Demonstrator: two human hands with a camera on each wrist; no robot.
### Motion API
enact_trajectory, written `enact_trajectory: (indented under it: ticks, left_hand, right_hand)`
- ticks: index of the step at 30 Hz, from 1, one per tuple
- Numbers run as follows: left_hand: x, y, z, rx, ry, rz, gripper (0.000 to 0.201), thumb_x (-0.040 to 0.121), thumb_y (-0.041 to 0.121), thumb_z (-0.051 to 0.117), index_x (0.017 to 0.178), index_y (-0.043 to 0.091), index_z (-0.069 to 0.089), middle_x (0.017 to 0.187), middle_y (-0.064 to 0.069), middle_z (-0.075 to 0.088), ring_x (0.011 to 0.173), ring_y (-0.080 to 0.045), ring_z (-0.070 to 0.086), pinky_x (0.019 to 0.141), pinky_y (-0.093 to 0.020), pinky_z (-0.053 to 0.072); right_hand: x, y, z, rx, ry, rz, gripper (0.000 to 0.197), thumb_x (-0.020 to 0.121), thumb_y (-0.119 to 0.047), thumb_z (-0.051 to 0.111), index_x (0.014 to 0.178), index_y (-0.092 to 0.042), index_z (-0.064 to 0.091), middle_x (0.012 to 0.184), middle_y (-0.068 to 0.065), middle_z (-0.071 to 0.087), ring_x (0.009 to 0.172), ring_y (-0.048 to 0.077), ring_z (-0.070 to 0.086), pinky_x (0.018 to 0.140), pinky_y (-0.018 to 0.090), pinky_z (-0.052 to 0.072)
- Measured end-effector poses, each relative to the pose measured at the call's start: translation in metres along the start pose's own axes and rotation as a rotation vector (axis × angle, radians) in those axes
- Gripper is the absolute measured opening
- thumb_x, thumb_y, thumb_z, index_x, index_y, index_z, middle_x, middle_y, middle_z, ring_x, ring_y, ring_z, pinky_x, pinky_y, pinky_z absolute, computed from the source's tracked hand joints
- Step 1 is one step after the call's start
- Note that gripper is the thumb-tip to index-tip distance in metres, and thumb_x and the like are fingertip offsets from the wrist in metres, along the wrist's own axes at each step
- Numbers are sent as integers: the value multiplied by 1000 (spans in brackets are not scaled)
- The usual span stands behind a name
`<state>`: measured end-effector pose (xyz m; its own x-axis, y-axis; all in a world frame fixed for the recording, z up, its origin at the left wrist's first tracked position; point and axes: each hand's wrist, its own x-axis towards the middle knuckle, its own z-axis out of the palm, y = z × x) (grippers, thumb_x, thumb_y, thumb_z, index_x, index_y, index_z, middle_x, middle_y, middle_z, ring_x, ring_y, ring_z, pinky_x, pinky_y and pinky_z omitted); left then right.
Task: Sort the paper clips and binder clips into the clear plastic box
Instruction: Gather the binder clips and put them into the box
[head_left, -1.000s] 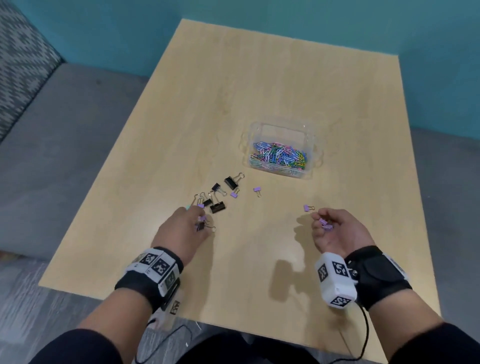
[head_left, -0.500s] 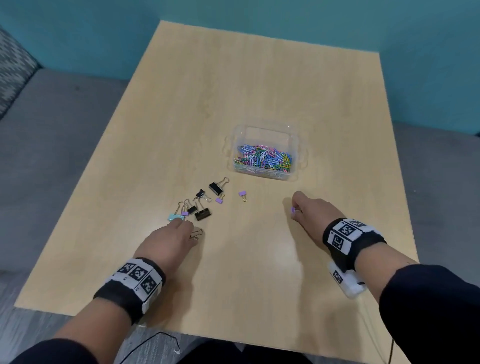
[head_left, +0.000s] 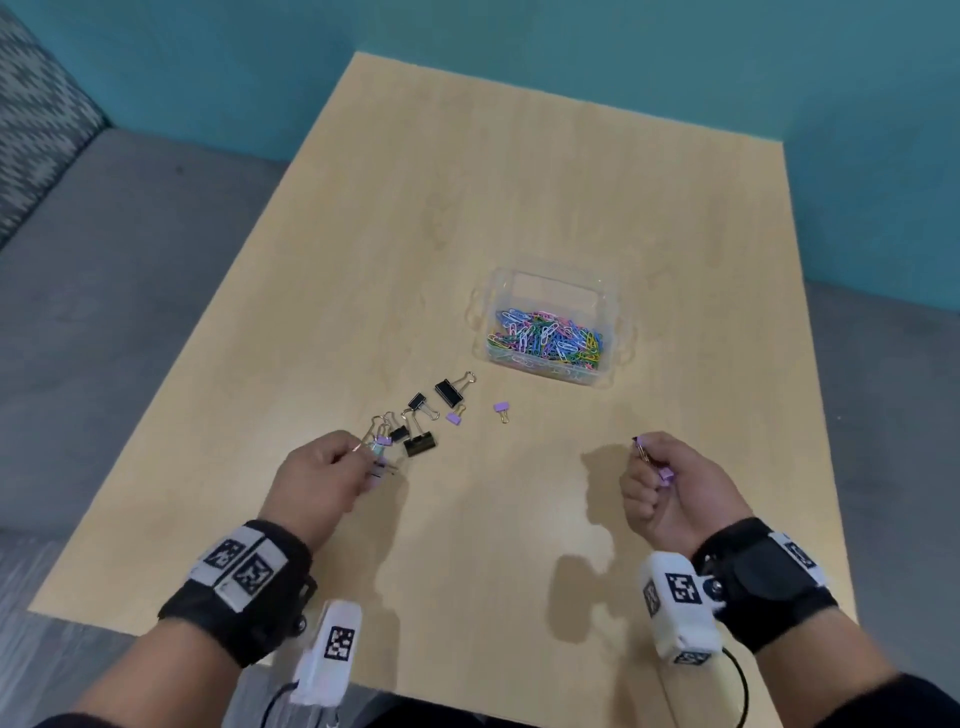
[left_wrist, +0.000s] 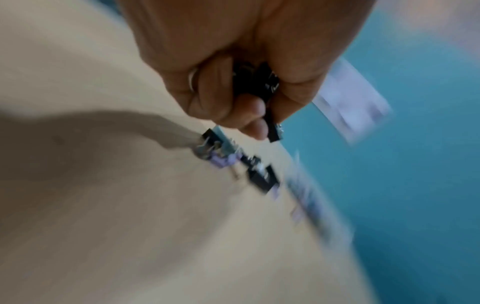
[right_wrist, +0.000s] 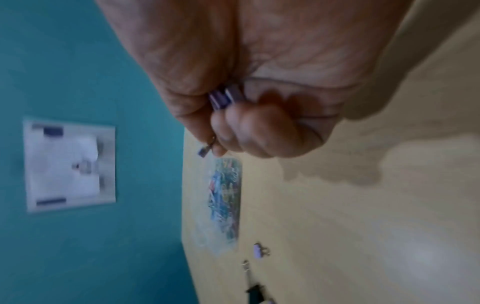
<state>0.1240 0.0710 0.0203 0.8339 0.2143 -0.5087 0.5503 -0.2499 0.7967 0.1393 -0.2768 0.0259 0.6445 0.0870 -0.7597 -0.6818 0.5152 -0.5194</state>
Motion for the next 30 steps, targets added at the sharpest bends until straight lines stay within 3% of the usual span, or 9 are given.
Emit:
enact_trajectory:
  ticks: [2,4,9,11,13,16,19,23,30]
  left_hand:
    - [-6,2,-14,-497,-68,-143,27,92,13,49,65,13,56,64,-16,56,45,-18,34,39,-21,17]
    - [-9,2,-25,-728,-124,-214,25,89,11,47,66,14,55,77,-25,59,49,-17,29,38,-22,15]
    - [-2,3,-41,-911,-153,-253,17,85,5,46,84,13,61,83,-11,68,49,-12,45,37,-18,19]
    - [3,0,-44,-905,-156,-250,10,86,8,51,83,14,59,80,-8,65,49,-10,44,36,-16,20]
    - [7,-4,-45,-864,-154,-247,8,84,13,59,77,15,56,76,-7,59,48,-9,42,34,-14,21]
    - [11,-10,-45,-550,-79,-202,18,82,14,68,68,14,56,67,-13,53,44,-12,38,35,-16,24]
    - [15,-11,-43,6,33,-74,24,80,26,73,65,15,58,61,-14,63,45,-18,44,45,-27,37]
    - [14,-3,-37,460,61,8,21,77,40,69,73,24,55,64,3,66,58,-17,61,56,-33,50]
    - [32,33,-12,833,-90,-57,42,74,45,73,84,17,44,77,3,55,70,-19,56,50,-26,35]
  right_hand:
    - [-3,4,6,143,-93,44,12,68,-16,68,72,-13,56,67,7,57,52,22,53,44,23,43]
    - [5,5,20,159,-75,57,11,77,-18,59,72,-9,60,81,12,67,59,24,64,46,24,50]
    - [34,2,69,-67,34,-30,18,86,1,55,100,-6,62,79,11,67,53,16,56,42,20,44]
    - [42,9,86,-273,42,-66,17,90,-3,52,98,-13,63,68,7,57,47,13,44,41,19,35]
    - [48,18,100,-655,100,-172,8,92,-16,54,89,-18,61,61,2,49,44,13,37,43,20,29]
    - [58,23,115,-1354,121,-364,13,90,-34,54,96,-23,51,77,-4,58,61,18,53,55,28,39]
    - [66,19,127,-1785,72,-371,28,91,-41,51,107,-22,39,82,-7,53,75,25,56,63,32,41]
    - [76,16,134,-1921,48,-377,25,94,-38,47,98,-18,32,77,8,58,71,28,55,59,36,42]
    - [80,18,135,-2082,52,-371,8,90,-21,38,95,-16,37,72,6,52,64,26,51,53,33,38]
